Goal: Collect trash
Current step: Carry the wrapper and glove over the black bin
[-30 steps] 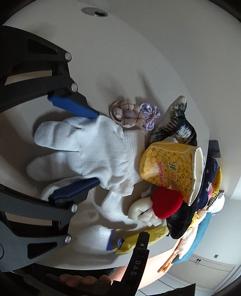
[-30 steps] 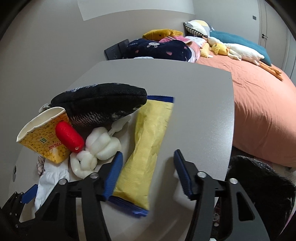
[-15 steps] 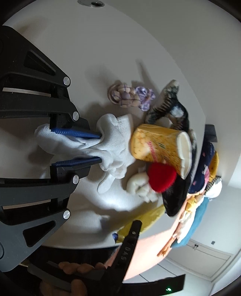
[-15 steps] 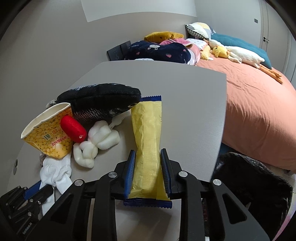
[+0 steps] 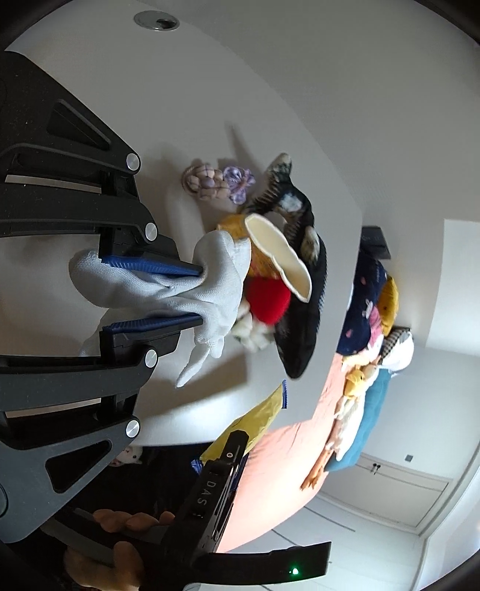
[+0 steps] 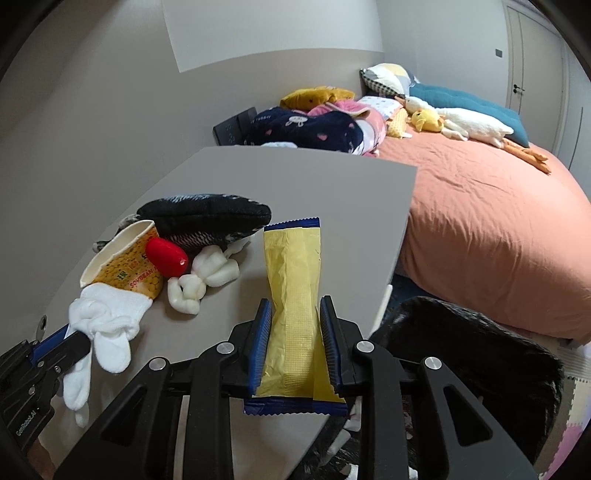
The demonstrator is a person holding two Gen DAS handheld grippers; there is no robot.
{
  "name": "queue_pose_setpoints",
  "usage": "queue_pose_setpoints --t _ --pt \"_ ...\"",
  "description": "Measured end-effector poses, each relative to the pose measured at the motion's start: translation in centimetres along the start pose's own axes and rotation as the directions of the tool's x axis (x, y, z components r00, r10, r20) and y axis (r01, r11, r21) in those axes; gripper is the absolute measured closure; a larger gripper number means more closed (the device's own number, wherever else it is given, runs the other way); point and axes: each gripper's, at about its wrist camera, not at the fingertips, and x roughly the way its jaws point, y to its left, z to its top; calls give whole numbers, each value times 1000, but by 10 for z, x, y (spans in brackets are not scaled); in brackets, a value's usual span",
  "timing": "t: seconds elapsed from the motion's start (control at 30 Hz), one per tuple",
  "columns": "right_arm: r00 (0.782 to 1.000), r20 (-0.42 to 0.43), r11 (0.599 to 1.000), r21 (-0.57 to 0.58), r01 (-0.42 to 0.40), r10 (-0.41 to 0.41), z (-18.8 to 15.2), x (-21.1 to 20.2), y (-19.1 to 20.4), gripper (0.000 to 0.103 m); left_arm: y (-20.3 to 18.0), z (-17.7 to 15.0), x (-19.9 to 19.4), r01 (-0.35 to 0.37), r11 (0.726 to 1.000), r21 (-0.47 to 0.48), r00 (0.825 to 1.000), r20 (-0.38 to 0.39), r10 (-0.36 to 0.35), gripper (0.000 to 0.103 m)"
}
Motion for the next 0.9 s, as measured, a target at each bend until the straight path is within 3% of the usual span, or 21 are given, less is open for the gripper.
queue_pose_setpoints --t 0.9 --pt "992 118 996 75 38 -47 -45 -101 -74 74 -107 -23 -28 68 984 168 997 21 -72 82"
